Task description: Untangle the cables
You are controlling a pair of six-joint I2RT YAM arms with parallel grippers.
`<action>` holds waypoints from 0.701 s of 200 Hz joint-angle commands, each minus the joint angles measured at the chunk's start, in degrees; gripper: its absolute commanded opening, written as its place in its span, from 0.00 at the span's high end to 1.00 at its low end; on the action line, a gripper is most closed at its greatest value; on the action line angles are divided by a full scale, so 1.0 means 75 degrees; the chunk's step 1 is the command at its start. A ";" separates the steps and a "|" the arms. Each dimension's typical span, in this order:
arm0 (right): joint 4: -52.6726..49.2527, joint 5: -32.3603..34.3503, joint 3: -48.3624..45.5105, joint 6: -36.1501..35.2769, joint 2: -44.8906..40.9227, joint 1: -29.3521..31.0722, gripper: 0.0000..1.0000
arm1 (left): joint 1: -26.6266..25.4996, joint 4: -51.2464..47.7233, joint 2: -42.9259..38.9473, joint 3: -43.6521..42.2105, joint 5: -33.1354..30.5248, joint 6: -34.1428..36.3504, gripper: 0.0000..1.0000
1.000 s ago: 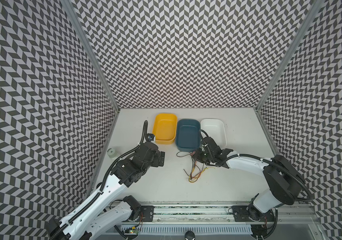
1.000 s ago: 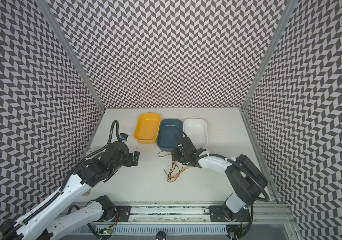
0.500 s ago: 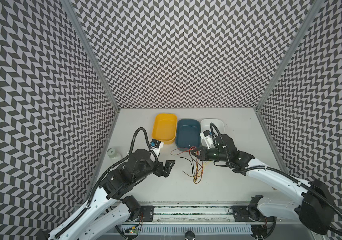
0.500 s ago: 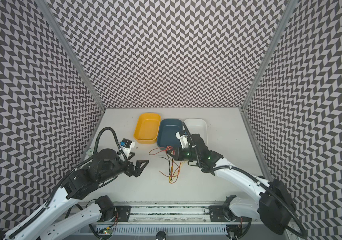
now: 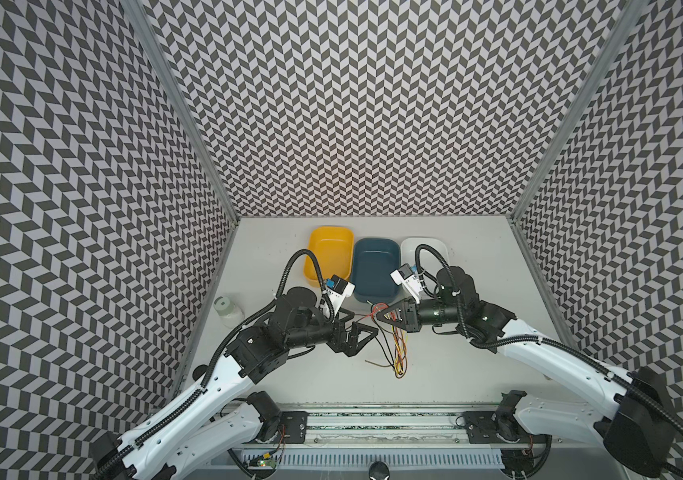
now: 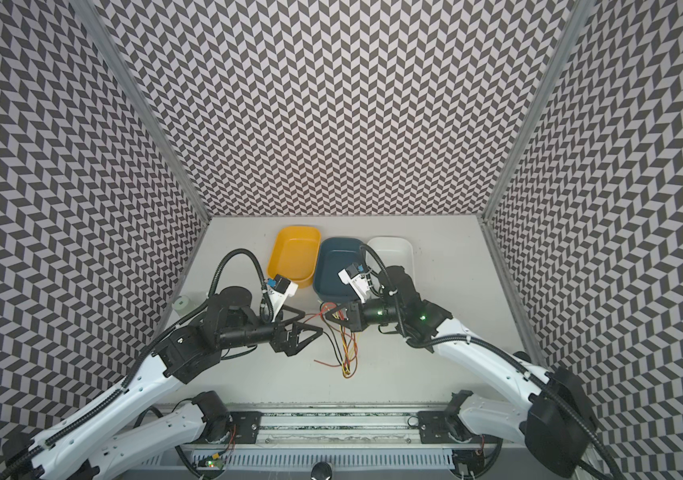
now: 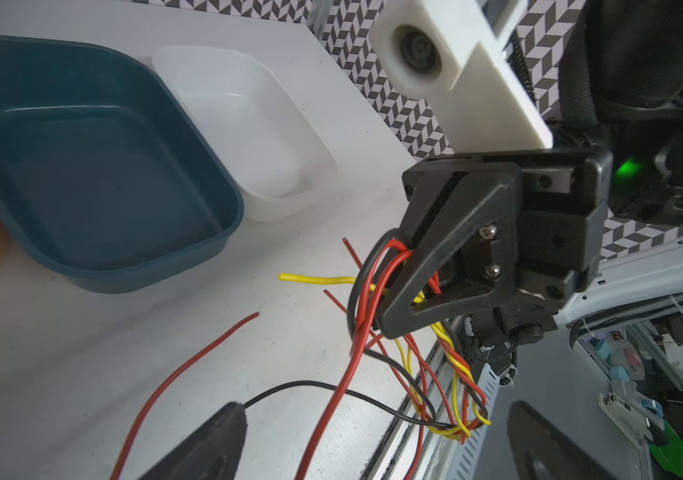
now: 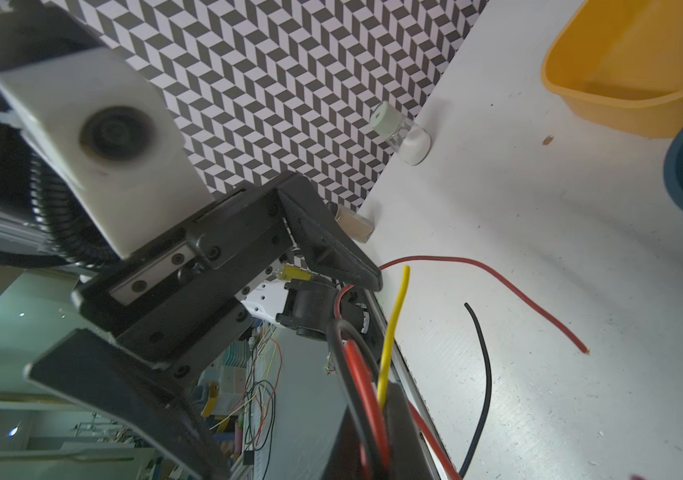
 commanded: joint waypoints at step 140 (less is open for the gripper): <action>0.0735 -0.2402 0.0148 -0.0789 0.0047 0.0133 1.00 | -0.0058 0.0561 0.0140 -0.0066 0.0184 0.0621 0.35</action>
